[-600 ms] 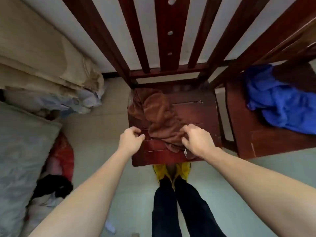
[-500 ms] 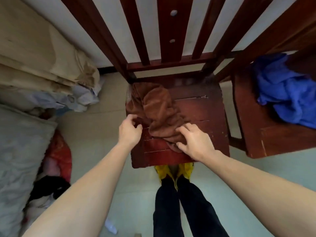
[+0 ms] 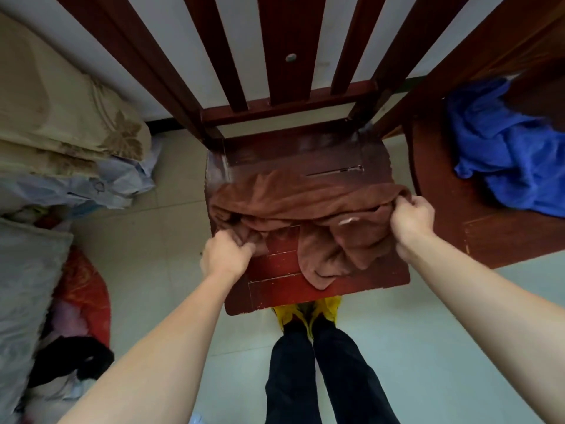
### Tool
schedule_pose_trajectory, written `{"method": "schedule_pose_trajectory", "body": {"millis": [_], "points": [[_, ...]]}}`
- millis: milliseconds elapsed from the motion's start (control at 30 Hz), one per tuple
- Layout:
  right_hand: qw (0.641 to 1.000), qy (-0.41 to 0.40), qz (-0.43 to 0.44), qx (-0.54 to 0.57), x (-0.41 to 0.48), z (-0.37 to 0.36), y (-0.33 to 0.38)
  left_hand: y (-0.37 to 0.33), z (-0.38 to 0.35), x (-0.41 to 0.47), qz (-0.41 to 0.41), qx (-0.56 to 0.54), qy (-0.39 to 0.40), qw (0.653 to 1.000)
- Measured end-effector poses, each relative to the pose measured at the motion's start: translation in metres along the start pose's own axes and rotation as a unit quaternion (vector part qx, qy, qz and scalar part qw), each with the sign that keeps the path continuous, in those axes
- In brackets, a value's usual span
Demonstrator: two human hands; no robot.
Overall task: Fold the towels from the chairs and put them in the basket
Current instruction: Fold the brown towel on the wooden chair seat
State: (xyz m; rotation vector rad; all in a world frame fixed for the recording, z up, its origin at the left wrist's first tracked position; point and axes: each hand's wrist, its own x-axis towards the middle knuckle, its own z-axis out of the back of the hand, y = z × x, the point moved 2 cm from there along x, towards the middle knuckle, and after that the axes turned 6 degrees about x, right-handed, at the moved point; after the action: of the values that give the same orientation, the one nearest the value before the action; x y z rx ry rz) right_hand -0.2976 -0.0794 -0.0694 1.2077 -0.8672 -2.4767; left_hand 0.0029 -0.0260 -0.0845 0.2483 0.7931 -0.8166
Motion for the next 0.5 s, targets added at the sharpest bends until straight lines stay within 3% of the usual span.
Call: {"method": "schedule_pose_trajectory", "body": {"millis": [67,133,233,333,433,500], "points": [[0.999,-0.009,-0.034,-0.012,0.012,0.007,0.003,0.014,-0.003,-0.008,0.009,0.087,0.043,0.995],[0.987,-0.009,0.018,-0.159,0.011,0.016,0.003,0.019,-0.003,-0.012,-0.007,0.124,0.017,0.992],[0.918,0.037,0.221,-0.328,-0.006,0.018,-0.001,0.01,0.006,-0.013,-0.072,0.055,-0.13,0.987],[0.84,0.12,0.334,-0.411,-0.015,-0.001,-0.011,-0.005,0.008,0.008,-0.1,0.011,-0.122,0.987],[0.762,0.193,0.336,-0.519,-0.016,-0.02,-0.022,-0.017,0.008,0.019,-0.13,-0.022,-0.117,0.984],[0.754,0.209,0.304,-0.544,-0.018,-0.026,-0.024,-0.025,0.016,0.011,-0.121,-0.129,-0.1,0.979]]}}
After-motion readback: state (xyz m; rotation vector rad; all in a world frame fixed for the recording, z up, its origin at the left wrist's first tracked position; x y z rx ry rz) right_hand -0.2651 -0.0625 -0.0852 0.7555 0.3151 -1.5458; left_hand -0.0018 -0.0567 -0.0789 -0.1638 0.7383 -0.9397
